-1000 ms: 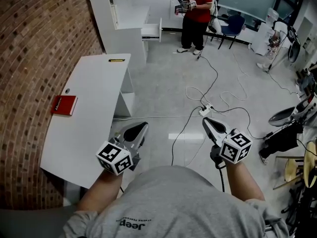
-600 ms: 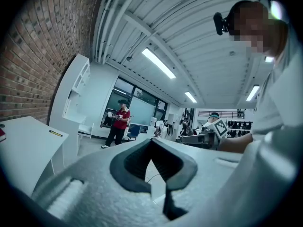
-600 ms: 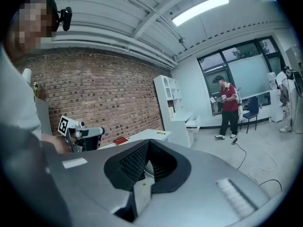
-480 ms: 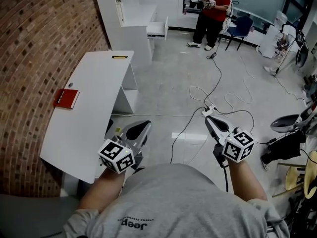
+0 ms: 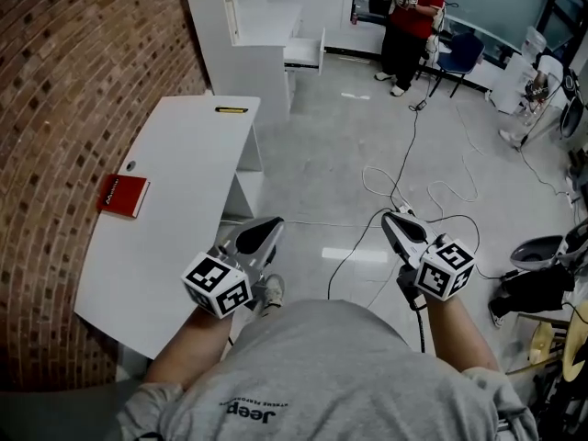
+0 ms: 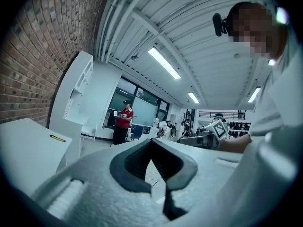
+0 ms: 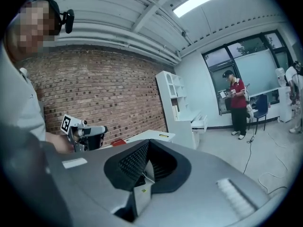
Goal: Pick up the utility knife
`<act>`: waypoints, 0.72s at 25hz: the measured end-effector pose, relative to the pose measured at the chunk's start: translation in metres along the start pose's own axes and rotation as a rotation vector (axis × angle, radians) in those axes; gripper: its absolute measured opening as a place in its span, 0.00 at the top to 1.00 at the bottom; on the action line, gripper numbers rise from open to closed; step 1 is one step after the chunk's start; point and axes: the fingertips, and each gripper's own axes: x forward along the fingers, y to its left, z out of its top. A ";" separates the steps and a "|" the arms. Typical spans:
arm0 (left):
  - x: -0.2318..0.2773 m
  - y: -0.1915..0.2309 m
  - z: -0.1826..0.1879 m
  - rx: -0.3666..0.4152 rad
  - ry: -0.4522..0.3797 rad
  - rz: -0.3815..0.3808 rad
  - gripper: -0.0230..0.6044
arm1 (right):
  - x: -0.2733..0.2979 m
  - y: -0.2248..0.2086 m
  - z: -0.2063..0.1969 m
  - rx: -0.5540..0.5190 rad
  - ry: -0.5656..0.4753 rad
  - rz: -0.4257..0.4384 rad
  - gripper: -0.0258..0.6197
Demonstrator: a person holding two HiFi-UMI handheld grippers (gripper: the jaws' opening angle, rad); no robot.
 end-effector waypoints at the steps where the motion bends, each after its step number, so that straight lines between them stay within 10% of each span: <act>1: 0.004 0.020 0.008 0.004 -0.006 -0.008 0.96 | 0.018 -0.002 0.006 -0.004 -0.004 -0.004 0.95; 18: 0.070 0.260 0.091 -0.001 0.008 -0.126 0.96 | 0.263 -0.042 0.098 0.014 -0.031 -0.068 0.95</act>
